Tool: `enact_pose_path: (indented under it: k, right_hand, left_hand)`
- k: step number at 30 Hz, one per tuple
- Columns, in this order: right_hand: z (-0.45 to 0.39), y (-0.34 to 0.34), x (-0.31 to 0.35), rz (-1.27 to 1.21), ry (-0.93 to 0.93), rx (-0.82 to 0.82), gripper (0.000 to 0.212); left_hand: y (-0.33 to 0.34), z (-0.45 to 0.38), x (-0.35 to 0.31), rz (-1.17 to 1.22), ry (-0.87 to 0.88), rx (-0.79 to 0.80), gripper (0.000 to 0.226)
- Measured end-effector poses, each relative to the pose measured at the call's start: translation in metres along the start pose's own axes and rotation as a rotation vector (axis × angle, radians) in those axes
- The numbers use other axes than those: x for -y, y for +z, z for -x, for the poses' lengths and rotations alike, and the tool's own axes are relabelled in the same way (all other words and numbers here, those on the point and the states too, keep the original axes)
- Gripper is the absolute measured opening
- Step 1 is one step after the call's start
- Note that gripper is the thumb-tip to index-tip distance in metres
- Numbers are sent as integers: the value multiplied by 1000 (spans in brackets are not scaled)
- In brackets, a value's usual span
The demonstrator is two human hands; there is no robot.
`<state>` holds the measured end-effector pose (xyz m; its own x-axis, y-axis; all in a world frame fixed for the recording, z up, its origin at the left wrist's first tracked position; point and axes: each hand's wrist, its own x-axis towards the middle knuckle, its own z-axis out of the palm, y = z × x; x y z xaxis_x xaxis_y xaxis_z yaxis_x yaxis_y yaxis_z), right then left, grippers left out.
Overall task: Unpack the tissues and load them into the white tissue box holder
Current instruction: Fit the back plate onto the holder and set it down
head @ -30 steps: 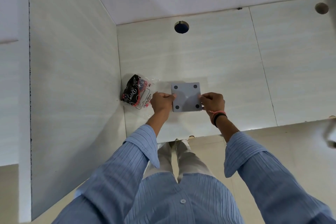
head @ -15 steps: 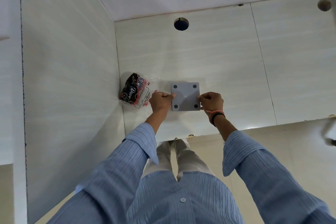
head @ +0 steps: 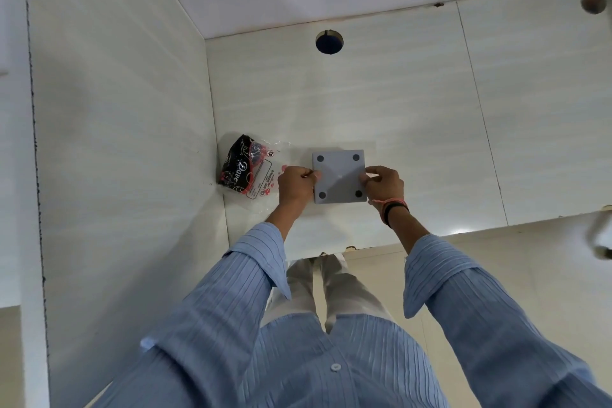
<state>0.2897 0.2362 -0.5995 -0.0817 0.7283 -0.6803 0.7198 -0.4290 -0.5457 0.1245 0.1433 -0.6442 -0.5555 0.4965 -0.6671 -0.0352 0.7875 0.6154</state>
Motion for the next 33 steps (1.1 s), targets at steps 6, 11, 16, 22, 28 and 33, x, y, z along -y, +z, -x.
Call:
enact_pose_path:
  k: [6, 11, 16, 22, 28, 33]
  right_hand:
    - [-1, -16, 11, -275, 40, 103, 22]
    - [-4, -34, 32, -575, 89, 55, 58]
    - [-12, -29, 38, -673, 61, 48, 21]
    - [-20, -21, 29, -655, -65, 58, 27]
    - [-42, -17, 18, -531, -136, 35, 43]
    - [-50, -15, 16, -425, -166, 11, 47]
  left_hand:
    - [-9, 24, -19, 75, 137, 31, 25]
    - [-16, 37, -37, 554, 29, 140, 32]
    - [-13, 18, -42, 685, -59, 145, 61]
    - [-10, 1, -47, 562, 36, 209, 42]
    - [-1, -11, -48, 454, 36, 258, 24]
    - [9, -25, -42, 411, 23, 267, 17]
